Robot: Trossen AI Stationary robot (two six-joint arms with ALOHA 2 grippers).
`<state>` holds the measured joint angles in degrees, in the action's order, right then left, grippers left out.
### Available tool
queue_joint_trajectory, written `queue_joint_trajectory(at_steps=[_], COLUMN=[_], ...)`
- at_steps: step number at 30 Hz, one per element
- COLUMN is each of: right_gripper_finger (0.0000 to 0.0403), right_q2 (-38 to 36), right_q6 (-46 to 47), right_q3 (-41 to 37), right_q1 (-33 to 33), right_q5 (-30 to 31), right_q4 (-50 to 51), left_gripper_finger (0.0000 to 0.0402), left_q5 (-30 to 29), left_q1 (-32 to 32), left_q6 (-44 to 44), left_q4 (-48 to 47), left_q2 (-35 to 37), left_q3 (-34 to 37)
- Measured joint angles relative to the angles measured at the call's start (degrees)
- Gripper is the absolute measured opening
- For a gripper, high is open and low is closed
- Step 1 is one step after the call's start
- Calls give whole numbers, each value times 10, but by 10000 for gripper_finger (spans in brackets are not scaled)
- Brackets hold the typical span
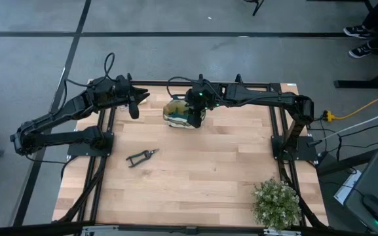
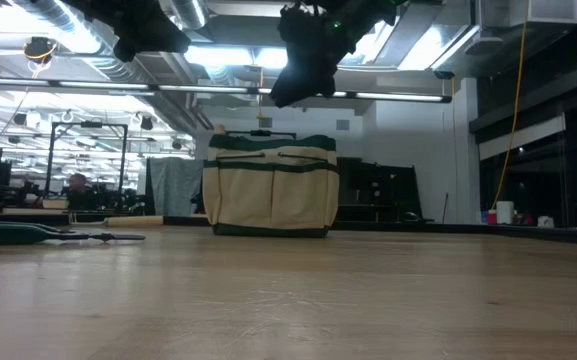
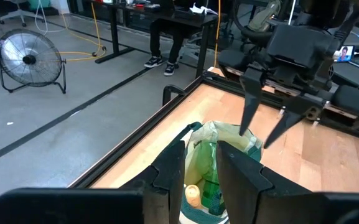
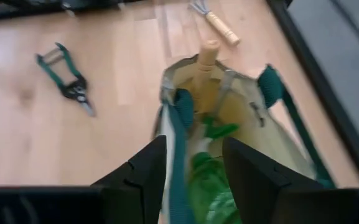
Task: Pick & Place Garden tools in Gardening bag
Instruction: Put the brown hand rake into the gardening bag
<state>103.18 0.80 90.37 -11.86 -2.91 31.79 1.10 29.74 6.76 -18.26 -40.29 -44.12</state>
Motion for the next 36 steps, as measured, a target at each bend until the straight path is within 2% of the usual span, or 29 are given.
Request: queue_joint_trajectory(at_steps=[7,19,23,29,36], right_gripper_finger=[160,160,160,160,160], right_q2=[0,0,0,0,-3], right_q6=[57,123,118,61,29], right_q3=[0,0,1,1,0], right_q1=[4,47,65,90,121], right_q5=[-65,-70,-69,-67,-66], right_q4=[1,2,22,110,121], left_gripper_finger=[86,86,86,86,86], left_q5=[0,0,0,0,0], left_q1=[0,0,0,0,0], left_q6=[0,0,0,0,0], left_q4=[0,0,0,0,0], left_q2=[0,0,0,0,0], left_q3=[0,0,0,0,0])
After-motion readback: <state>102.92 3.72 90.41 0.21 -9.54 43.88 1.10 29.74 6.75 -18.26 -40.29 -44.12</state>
